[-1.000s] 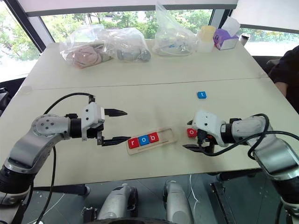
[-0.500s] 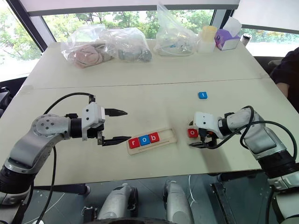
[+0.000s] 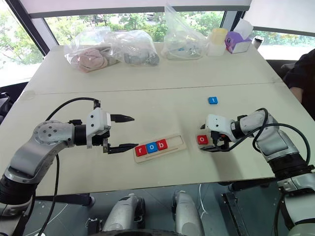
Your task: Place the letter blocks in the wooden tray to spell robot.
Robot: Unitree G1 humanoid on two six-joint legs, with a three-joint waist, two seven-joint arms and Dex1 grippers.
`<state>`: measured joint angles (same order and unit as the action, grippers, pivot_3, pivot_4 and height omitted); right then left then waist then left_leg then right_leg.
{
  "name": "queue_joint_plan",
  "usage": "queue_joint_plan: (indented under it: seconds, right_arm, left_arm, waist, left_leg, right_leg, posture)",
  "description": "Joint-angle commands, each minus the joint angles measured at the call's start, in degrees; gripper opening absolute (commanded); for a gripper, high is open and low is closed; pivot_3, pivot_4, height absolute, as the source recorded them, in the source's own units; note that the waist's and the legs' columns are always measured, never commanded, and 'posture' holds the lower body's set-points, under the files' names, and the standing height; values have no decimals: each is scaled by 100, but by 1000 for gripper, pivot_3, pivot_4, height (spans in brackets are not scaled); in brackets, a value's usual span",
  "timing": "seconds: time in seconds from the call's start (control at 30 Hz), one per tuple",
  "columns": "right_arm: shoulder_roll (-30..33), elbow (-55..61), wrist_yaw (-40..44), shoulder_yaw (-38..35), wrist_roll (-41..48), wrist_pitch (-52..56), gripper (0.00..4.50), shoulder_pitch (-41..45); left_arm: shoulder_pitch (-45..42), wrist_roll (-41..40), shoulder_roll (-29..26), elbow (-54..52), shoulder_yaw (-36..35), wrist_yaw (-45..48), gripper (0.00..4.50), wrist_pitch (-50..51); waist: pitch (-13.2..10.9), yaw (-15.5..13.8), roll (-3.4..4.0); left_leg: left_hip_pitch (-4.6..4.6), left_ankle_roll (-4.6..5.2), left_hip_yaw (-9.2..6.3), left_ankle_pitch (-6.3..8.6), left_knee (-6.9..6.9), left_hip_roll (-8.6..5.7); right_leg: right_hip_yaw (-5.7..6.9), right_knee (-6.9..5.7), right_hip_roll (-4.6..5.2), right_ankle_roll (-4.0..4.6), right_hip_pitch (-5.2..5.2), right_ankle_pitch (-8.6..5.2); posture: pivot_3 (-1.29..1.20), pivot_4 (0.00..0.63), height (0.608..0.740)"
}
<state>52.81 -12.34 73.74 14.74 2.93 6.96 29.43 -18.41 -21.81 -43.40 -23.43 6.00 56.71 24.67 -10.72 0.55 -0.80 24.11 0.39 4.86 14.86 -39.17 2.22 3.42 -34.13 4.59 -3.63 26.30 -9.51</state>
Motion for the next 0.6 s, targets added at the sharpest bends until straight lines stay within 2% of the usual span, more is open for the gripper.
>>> queue_joint_plan:
  seconds: [0.03,0.07,0.17,0.2,0.47,0.6]
  right_arm:
    - [-21,-62,-9,-58,-112,32,3603,8]
    - [-26,-31,1,-67,-92,56,3172,-1]
    - [-47,187,46,-137,56,230,1510,-66]
    - [-51,255,40,-156,83,286,1100,-83]
    - [-85,1183,166,-267,411,946,1105,209]
    - [-285,1635,339,-55,552,1286,1105,513]
  left_arm:
    - [-65,10,-13,-144,-73,-14,4500,-54]
    - [-65,13,-14,-143,-73,-13,4500,-59]
    - [-51,19,-23,-140,-77,1,4500,-81]
    - [-46,20,-26,-139,-80,6,4500,-88]
    - [-68,25,-52,-86,-87,79,4500,-134]
    - [-102,41,-29,-44,-65,84,4500,-161]
  waist:
    - [0,0,0]
    - [0,0,0]
    - [0,-1,0]
    - [0,-2,0]
    - [-1,6,1]
    - [-1,5,2]
  left_leg:
    - [0,0,0,0,0,0]
    - [0,0,0,0,0,0]
    - [0,0,0,0,0,0]
    - [0,0,1,0,0,0]
    - [0,0,0,0,1,1]
    - [-1,0,-6,0,1,4]
  right_leg:
    - [0,0,0,0,0,0]
    - [0,0,0,0,0,0]
    - [-2,-2,0,1,1,1]
    - [-2,-3,0,1,1,1]
    - [-3,-10,-1,1,7,1]
    - [-3,-11,-2,2,10,2]
  posture:
    - [0,150,740]
    - [0,150,740]
    - [0,150,740]
    - [0,150,740]
    - [0,150,740]
    - [0,150,740]
